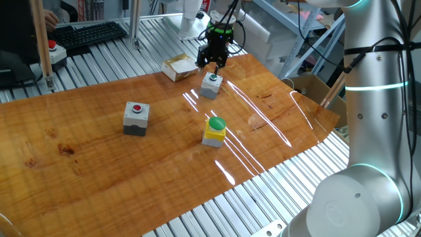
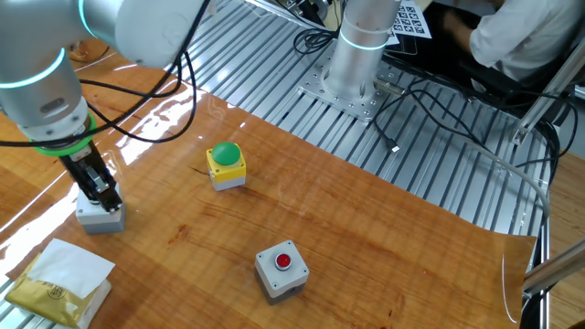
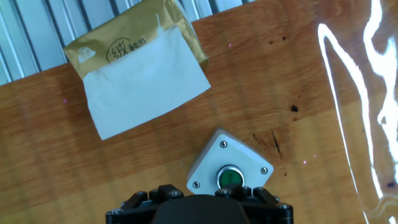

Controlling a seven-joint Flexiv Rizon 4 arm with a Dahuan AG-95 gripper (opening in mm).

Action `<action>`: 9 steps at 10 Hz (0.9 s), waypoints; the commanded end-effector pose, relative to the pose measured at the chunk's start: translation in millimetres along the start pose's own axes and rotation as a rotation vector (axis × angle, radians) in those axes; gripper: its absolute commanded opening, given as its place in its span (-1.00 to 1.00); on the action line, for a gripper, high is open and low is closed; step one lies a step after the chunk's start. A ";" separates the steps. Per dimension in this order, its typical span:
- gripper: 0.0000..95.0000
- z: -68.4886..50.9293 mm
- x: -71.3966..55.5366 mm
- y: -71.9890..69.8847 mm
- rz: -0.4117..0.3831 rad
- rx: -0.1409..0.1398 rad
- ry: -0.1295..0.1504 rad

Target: Press three buttons from left to right in sequence

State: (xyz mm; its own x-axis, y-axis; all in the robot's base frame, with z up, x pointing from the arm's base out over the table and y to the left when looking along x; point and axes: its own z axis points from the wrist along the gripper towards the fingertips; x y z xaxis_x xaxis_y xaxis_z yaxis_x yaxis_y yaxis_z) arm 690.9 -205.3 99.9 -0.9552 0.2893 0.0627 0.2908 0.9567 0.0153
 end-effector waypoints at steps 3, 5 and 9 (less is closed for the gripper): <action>0.20 -7.8 31.2 -1.3 -0.011 -0.006 -0.014; -0.20 -9.7 55.7 -2.5 -0.010 -0.014 -0.014; -0.20 -7.8 84.0 -2.3 -0.010 -0.015 -0.022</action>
State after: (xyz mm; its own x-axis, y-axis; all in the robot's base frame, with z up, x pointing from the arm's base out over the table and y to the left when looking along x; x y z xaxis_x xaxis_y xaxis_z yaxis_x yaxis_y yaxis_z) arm 604.3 -181.8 113.9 -0.9594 0.2806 0.0301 0.2814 0.9592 0.0271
